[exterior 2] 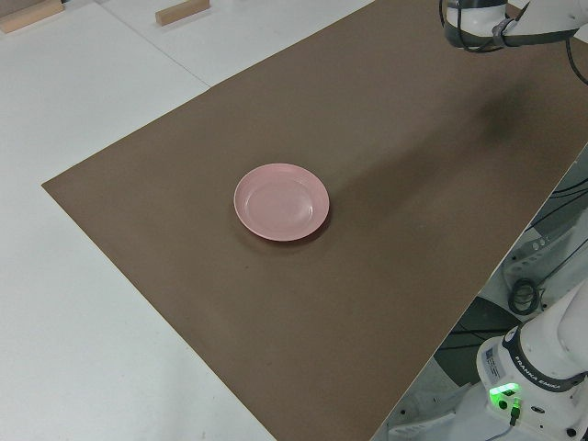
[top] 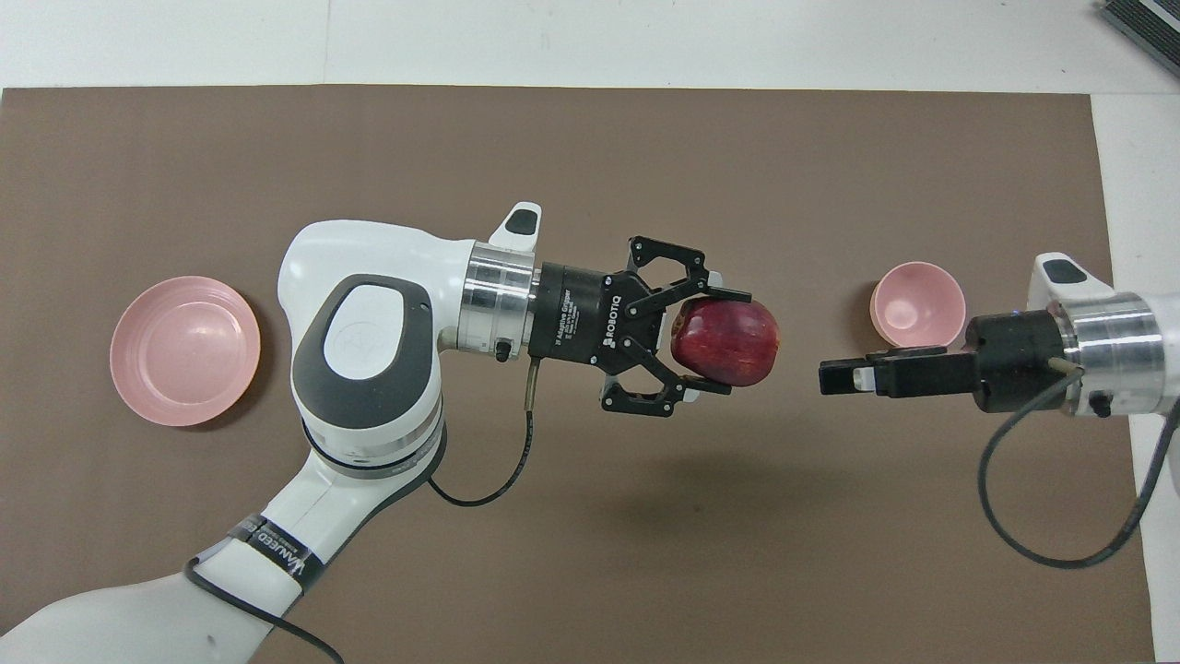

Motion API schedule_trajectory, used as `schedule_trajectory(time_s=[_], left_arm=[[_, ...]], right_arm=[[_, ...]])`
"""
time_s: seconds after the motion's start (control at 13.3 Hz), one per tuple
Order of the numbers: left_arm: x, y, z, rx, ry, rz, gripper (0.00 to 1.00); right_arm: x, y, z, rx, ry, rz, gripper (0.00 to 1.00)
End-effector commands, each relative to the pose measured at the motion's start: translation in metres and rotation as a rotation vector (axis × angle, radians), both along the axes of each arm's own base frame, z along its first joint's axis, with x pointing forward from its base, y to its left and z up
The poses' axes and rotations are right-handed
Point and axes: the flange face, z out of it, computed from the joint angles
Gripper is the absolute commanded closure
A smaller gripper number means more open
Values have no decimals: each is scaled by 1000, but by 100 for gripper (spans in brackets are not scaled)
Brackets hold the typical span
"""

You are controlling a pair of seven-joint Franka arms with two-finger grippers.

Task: Move apple from plate to bowl
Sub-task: 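Close the right gripper on the apple held by the left gripper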

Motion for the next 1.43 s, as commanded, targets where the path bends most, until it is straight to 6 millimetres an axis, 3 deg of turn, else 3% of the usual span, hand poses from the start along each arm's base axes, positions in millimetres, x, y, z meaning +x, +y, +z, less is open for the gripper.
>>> schedule_trajectory(time_s=[0.0,0.3,0.53,1.05,1.35], left_arm=[[-12,-20,2,-18,33,7,100],[-33,-45,2,-18,39,-6,100],[-48,-62,4,-18,40,-24,100],[-57,-74,8,-15,30,-13,100],[-62,-78,8,-13,29,-20,100]], right_arm=[[-7,2,3,40,89,-34,0],[-4,3,7,72,235,-95,0],[-5,3,8,77,240,-92,0],[-19,-11,4,44,196,10,0],[-21,-9,3,45,178,31,0]])
